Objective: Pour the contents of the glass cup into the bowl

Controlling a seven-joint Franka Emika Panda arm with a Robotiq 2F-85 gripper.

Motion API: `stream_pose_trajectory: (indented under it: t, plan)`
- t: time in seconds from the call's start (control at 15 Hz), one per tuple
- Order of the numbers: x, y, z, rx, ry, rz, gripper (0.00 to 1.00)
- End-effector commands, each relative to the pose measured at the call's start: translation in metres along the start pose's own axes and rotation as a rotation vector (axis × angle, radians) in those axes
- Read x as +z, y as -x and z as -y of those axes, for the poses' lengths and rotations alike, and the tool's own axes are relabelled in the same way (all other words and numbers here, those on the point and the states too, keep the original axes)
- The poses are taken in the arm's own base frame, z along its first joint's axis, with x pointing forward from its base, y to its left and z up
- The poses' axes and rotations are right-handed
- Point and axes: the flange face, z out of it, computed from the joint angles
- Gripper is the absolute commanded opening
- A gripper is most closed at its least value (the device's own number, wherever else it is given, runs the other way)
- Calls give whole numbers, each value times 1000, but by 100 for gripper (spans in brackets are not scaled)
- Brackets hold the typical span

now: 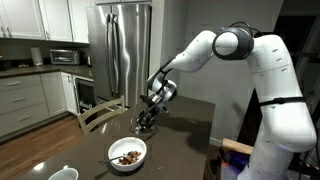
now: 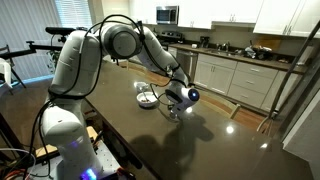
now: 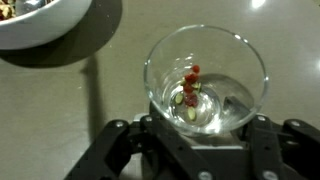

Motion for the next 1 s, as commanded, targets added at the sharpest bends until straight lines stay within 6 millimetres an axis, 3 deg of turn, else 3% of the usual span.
stream_pose_trajectory:
  t: [0.0,0.13,0.2,0.93]
  plan:
    - [0,1,4,-13,-3,30,42]
    - [1,3,4,-20,-5,21,42]
    - [0,1,0,-2,2,-1,67]
    - [1,2,0,-3,3,-1,67]
